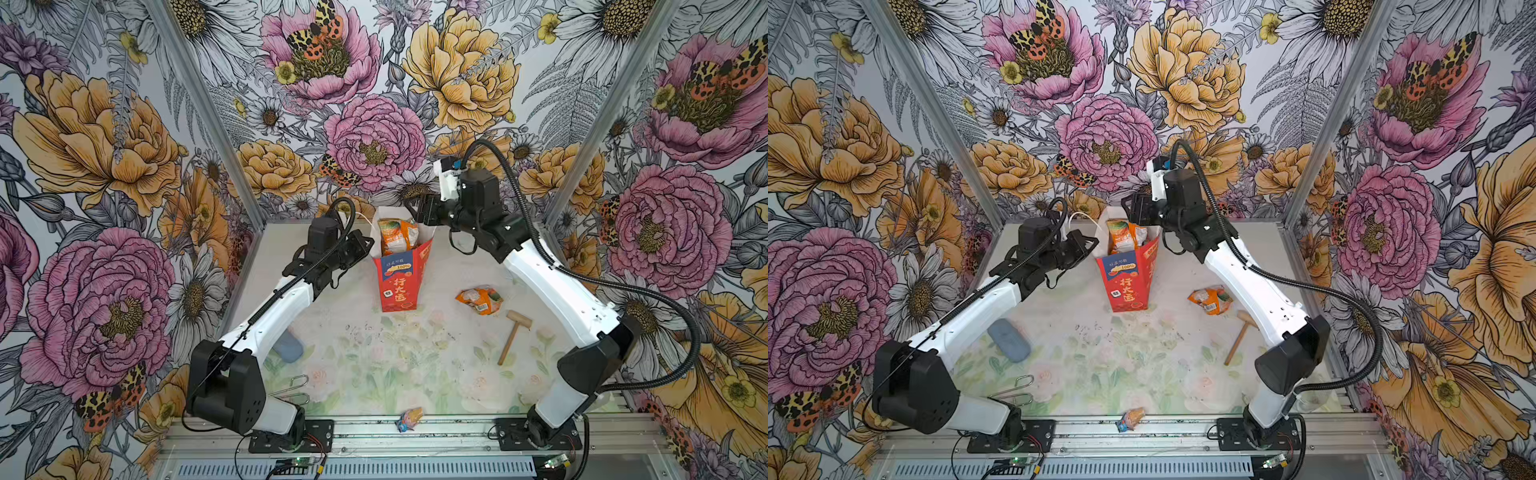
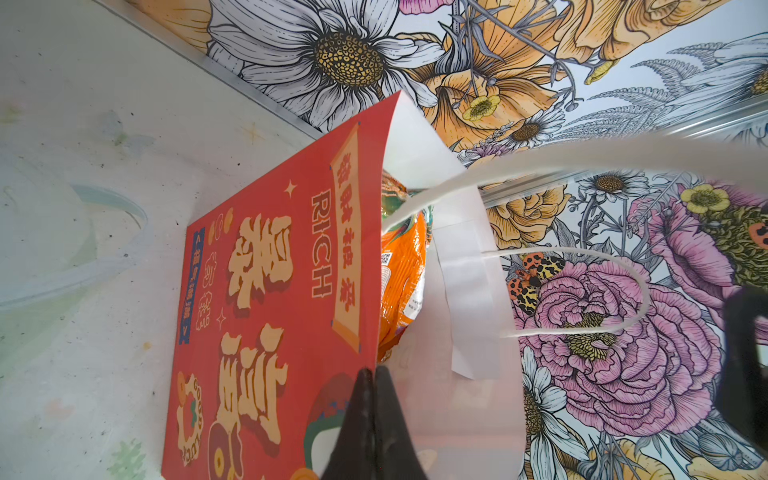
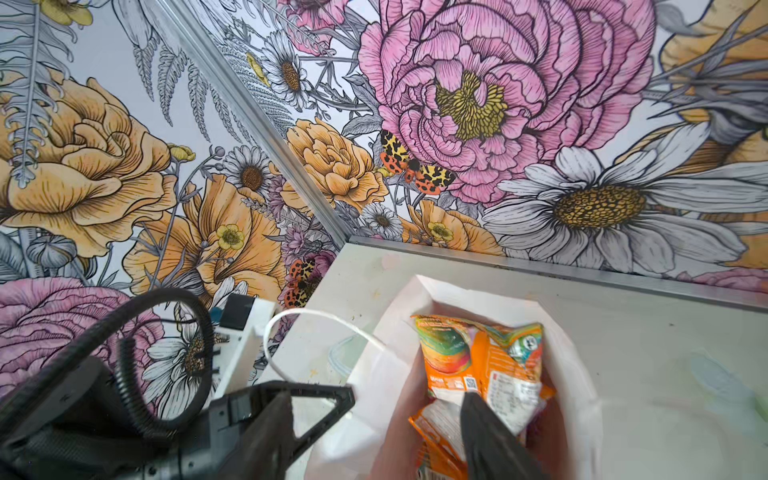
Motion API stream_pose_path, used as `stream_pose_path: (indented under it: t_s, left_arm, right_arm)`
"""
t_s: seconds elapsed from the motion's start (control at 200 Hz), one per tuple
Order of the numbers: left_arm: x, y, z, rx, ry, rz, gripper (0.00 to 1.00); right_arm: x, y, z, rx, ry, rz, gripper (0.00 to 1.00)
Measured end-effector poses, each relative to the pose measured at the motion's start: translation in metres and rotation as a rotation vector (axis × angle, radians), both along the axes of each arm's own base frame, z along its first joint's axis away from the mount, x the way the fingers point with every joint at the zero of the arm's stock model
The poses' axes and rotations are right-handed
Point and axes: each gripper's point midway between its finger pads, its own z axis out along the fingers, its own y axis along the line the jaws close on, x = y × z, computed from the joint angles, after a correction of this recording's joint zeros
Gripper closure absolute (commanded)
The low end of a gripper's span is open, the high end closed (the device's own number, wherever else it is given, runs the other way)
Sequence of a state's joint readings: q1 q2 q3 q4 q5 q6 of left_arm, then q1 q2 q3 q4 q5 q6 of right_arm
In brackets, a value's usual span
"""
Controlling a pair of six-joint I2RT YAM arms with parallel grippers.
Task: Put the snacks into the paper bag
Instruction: 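Lift the right gripper out of the bag and move it over the last packet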
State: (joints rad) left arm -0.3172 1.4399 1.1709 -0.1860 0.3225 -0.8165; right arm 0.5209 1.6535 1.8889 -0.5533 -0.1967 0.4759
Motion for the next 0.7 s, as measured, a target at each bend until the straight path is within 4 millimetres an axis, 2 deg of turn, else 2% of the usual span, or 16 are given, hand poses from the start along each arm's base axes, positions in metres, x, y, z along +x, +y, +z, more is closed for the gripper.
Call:
stream_pose_path:
  t_s: [0.125,0.27,0.385,0.43,0.555,0.7]
  left_arm:
    - [0.000,0.000,0.000,0.000,0.002,0.000,1.00]
    - [0.001,0.000,-0.001,0.000,0.004,0.000,1.00]
    - [0.001,0.000,-0.001,-0.003,0.007,0.001,1.00]
    - [0.001,0.000,-0.001,-0.003,0.007,0.001,1.00]
    - [0.001,0.000,-0.001,-0.004,0.007,0.000,1.00]
    - [0.002,-0.001,-0.001,-0.007,0.007,-0.006,1.00]
  right_arm:
    - [-0.013,-0.044,0.016,-0.006,0.013,-0.054,0.27]
    - [-0.018,-0.094,0.007,-0.020,0.108,-0.155,0.26]
    - [-0.022,-0.126,-0.017,-0.048,0.217,-0.245,0.22]
    - [-0.028,-0.133,-0.029,-0.068,0.260,-0.263,0.21]
    - [-0.044,-0.149,-0.067,-0.156,0.398,-0.302,0.08]
    - [-0.059,-0.166,-0.109,-0.331,0.542,-0.309,0.05]
